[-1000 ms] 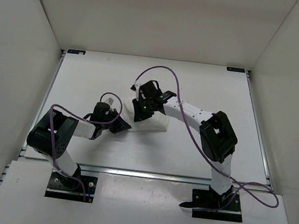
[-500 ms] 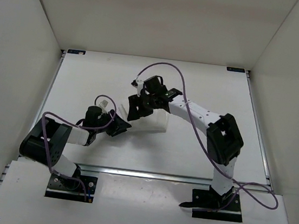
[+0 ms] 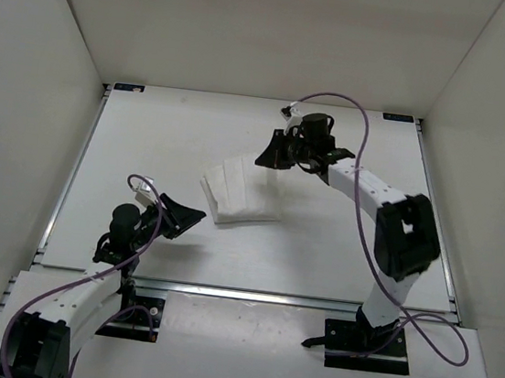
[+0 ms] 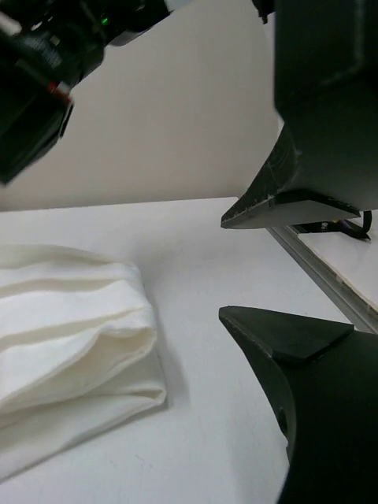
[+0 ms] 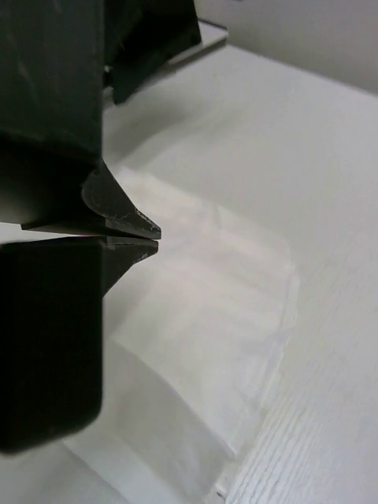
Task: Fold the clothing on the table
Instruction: Fold the skirt
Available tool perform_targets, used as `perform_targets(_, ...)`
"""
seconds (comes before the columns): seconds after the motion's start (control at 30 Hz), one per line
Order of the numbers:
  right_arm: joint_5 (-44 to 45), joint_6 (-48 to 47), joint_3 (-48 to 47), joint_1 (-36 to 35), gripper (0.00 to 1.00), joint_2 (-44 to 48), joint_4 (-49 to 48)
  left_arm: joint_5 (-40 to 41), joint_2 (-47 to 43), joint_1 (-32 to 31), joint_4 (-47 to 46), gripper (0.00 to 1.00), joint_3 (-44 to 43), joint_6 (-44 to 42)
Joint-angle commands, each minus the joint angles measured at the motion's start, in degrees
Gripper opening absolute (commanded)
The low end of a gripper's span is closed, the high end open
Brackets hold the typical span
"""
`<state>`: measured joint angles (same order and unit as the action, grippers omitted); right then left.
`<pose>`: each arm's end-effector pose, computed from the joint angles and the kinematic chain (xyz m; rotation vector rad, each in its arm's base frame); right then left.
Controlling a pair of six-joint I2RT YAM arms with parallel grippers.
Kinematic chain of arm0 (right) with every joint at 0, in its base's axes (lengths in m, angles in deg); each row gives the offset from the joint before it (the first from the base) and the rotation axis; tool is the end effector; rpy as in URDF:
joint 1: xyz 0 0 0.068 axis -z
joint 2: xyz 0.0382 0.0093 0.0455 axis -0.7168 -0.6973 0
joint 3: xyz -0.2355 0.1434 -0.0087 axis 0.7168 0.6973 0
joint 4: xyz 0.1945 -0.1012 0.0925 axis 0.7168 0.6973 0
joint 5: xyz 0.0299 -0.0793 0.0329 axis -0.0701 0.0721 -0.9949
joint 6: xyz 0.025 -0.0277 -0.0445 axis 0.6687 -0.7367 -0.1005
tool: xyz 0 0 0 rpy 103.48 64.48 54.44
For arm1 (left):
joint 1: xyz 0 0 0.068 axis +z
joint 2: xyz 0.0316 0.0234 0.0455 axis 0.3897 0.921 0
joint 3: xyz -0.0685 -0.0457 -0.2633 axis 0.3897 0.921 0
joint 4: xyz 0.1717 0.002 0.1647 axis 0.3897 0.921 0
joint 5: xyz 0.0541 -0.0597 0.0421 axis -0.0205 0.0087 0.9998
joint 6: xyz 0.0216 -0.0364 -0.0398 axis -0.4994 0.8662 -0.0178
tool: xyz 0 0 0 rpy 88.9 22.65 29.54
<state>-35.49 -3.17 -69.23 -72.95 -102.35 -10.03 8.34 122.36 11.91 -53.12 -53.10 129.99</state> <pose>0.3353 0.1979 0.2875 -0.4792 2.1263 1.1146 0.1319 -0.0462 0.1754 -0.5257 1.9564 -1.3306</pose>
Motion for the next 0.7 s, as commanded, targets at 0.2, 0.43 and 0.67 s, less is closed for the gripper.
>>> perform_targets(0.2, 14.1, 6.7, -2.2, -3.0, 0.0, -15.3, -2.6, 0.5, -1.9, 0.6, 8.9, 0.55, -3.9, -2.2)
perform_targets(0.43, 29.4, 19.8, 10.8, -7.2, 0.0, -12.5, -6.2, 1.0, -3.2, 0.6, 13.4, 0.56, -7.2, -5.7)
perform_targets(0.67, 22.0, 16.1, 4.2, -4.8, 0.0, -10.1, -5.6, 0.1, -4.4, 1.1, 17.2, 0.65, -8.9, -8.2)
